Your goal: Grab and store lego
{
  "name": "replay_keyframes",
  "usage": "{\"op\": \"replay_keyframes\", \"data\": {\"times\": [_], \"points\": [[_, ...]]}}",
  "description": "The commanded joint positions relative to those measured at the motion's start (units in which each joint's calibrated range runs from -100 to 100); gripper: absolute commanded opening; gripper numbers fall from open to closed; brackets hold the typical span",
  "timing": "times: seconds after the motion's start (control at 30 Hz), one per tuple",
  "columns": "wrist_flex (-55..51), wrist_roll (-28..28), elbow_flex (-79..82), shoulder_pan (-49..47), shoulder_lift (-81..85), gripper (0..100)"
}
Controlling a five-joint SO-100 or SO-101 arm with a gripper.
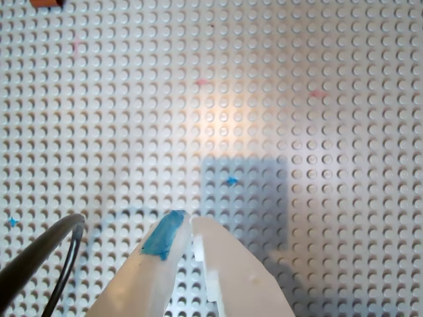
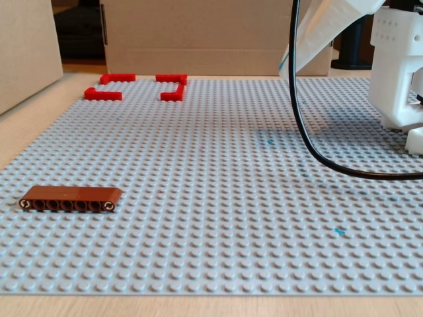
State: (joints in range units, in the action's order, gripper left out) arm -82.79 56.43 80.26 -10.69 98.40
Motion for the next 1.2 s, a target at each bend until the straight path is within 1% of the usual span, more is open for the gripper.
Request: {"op": "replay_keyframes", "data": {"times": [0.0,0.13,0.3,0.47,0.6,0.83,1.03,1.07,1.17], "points": [[0.0,-0.2,-2.9,-0.2,-0.7,2],[0.7,0.0,-5.4,-0.1,-5.5,2],[0.9,0.2,-12.8,-0.4,-17.5,2],[9.1,0.6,-17.6,-2.5,-30.0,2],[12.8,3.2,-22.6,-5.7,-39.8,2],[13.1,3.6,-38.1,-7.0,-60.0,2],[13.1,3.7,-55.4,-7.7,-78.2,2],[12.8,3.9,-58.2,-8.2,-81.1,2],[11.6,6.8,-66.1,-9.9,-88.7,2]]}}
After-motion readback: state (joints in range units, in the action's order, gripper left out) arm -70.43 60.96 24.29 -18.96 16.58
